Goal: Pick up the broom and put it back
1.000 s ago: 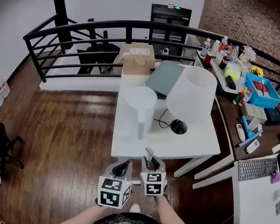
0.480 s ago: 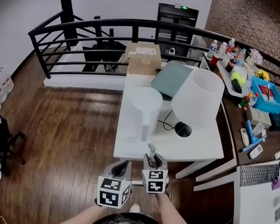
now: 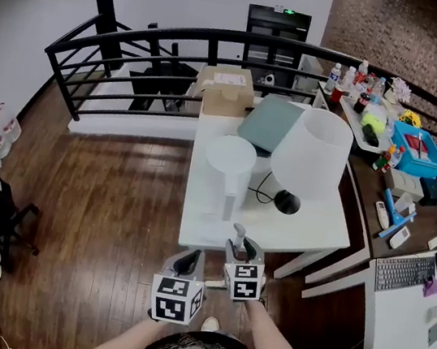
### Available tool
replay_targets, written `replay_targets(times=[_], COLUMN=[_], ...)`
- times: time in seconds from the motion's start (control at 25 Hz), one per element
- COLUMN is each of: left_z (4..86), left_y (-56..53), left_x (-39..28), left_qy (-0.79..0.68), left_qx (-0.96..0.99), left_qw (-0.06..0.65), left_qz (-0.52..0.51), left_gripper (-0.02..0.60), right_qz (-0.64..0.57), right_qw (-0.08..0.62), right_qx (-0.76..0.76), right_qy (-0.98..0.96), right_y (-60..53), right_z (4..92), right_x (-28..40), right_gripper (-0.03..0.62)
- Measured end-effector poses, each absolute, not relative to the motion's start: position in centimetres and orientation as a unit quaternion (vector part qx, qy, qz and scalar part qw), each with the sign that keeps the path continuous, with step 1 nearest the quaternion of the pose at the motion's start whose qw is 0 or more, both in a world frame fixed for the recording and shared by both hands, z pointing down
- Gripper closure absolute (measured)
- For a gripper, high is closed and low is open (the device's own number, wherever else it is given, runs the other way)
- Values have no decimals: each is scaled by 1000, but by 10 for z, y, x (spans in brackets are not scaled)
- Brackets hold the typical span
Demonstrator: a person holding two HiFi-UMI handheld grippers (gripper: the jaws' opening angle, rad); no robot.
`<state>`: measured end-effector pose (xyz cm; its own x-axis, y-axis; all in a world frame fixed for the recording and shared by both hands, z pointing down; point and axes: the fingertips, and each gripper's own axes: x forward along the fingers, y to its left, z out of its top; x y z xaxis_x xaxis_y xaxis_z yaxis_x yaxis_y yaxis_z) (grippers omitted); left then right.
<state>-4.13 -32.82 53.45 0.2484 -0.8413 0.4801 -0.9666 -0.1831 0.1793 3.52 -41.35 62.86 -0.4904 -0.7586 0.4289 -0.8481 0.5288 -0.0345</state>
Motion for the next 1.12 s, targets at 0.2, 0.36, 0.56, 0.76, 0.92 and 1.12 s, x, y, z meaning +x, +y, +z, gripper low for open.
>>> replay_targets(times=[0.2, 0.36, 0.56, 0.76, 0.92, 1.12], left_z=[531, 528, 521, 510, 501, 488], left_y=[-323, -313, -296, -279, -266, -249], left_x=[-42, -41, -40, -45, -51, -64], left_qy=[-592, -583, -572, -565, -564, -569], left_qx=[761, 769, 779, 788, 792, 794], left_qw=[228, 224, 218, 211, 202, 189], left_qz=[135, 134, 132, 125, 115, 103], left_gripper=[577, 577, 577, 577, 577, 577], right_qz=[119, 124, 119, 99, 82, 67], right_qw=[173, 150, 131, 112, 99, 72], right_qx=[486, 509, 522, 523, 520, 510], right_qy=[-849, -839, -834, -839, -844, -855], right_y=[-405, -389, -359, -330, -304, -276], right_z=[616, 598, 572, 539, 517, 486], right_x=[44, 54, 53, 38, 23, 2], right_gripper=[461, 461, 462, 493, 527, 570])
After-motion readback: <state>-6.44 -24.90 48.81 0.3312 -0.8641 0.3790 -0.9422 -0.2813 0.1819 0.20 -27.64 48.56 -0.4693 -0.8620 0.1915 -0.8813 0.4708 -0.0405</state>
